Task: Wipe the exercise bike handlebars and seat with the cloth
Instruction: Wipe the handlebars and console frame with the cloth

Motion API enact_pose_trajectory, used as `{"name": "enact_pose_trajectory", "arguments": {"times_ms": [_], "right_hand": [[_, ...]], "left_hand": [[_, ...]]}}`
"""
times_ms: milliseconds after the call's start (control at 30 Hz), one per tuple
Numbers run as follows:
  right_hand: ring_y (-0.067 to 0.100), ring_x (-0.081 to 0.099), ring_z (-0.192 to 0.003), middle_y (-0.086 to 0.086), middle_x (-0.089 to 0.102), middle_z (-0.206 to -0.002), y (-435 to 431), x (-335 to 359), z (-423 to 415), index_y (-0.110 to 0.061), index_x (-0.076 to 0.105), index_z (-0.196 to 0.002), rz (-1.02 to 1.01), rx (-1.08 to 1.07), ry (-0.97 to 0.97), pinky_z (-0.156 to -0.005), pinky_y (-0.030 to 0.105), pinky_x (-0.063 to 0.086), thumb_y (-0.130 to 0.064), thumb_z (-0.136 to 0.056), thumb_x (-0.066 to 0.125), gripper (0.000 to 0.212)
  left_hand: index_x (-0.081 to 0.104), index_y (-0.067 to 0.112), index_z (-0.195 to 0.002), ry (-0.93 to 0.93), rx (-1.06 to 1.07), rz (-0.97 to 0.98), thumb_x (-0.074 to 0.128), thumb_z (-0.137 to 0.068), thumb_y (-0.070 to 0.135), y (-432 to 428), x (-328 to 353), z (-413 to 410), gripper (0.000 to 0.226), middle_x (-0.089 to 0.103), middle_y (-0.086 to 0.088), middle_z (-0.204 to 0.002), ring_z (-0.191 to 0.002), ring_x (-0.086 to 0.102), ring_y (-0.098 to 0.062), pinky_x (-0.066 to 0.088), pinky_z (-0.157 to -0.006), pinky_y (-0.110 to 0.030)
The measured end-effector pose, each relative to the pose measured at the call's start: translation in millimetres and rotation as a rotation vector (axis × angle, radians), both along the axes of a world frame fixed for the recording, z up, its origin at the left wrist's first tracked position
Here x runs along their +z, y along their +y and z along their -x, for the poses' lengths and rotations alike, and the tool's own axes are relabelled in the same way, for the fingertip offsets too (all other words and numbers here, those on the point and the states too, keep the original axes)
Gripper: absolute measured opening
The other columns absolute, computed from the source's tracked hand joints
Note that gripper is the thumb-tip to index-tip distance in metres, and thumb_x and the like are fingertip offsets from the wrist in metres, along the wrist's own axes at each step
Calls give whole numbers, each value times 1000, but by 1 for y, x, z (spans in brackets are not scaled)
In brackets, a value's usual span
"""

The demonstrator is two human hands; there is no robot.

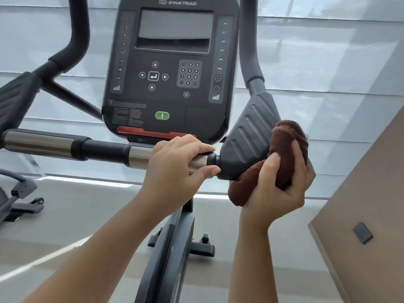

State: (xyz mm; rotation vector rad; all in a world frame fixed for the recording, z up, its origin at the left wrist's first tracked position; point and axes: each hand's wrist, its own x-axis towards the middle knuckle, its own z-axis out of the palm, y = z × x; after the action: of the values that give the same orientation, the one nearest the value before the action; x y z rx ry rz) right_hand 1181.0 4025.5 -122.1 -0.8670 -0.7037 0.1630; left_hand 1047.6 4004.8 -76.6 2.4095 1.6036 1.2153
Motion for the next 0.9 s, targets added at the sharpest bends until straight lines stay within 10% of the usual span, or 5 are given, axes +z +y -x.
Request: {"name": "enact_pose_trajectory", "arguments": {"times_ms": [200,400,900], "right_hand": [[13,58,-108,7,62,-116,32,37,-70,-27,65,-104,199,336,-328,-99,38,46,-13,-77,59,30],[6,53,-107,-1,58,-112,84,93,-93,-32,63,-104,280,463,-843,-102,27,40,-10,-79,64,34],[8,52,-98,0,52,-107,47,80,-87,-29,68,-104,279,394,-949,-88,-2,30,-12,-75,68,33]], "left_hand": [[67,16,-90,21,30,-49,48,-70,61,1,-1,-4,52,64,5,-83,-81,56,-13,26,-71,-24],[69,15,-86,54,54,-45,50,-69,62,4,-1,-5,53,67,3,-81,-77,60,-17,38,-70,-32],[68,16,-86,19,93,-29,53,-67,58,-1,2,-12,49,66,7,-82,-78,58,-13,35,-73,-31]]}}
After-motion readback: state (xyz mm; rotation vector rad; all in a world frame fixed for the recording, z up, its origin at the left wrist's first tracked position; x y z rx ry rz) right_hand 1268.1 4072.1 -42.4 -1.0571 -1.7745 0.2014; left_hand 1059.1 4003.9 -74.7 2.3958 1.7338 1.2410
